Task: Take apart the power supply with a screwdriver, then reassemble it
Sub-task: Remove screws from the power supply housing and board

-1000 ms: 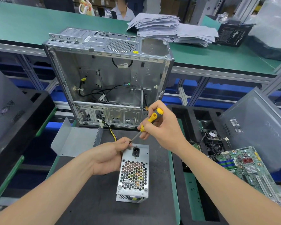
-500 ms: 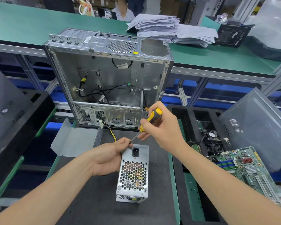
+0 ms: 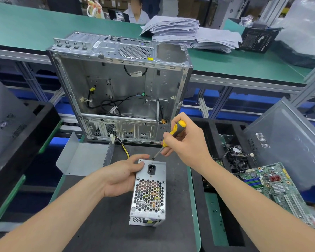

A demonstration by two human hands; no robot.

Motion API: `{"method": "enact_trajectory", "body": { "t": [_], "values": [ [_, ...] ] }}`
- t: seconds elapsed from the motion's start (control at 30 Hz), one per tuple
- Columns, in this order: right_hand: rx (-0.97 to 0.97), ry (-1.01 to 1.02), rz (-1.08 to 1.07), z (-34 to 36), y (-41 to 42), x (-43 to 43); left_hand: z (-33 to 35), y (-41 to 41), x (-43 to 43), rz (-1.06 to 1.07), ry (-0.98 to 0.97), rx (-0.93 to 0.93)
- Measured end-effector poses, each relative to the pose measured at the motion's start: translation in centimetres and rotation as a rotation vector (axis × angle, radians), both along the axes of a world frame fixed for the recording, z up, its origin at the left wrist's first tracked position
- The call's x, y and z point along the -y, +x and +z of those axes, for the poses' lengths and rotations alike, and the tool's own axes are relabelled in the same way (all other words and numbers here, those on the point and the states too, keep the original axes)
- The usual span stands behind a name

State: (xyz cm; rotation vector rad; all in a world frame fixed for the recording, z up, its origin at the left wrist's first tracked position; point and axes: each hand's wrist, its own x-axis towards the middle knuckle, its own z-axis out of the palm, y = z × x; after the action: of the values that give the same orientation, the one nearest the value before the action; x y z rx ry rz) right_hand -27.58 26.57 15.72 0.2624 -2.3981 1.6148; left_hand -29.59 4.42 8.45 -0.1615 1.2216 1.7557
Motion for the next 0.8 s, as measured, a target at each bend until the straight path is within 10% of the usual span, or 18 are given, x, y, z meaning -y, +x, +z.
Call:
{"method": "enact_trajectory", "body": {
  "t": [0.8],
  "values": [
    [0.019,0.192,0.010,0.2,0.0,1.1,0.0,0.0,0.2,-0.038,0.039,0.043]
  ]
}}
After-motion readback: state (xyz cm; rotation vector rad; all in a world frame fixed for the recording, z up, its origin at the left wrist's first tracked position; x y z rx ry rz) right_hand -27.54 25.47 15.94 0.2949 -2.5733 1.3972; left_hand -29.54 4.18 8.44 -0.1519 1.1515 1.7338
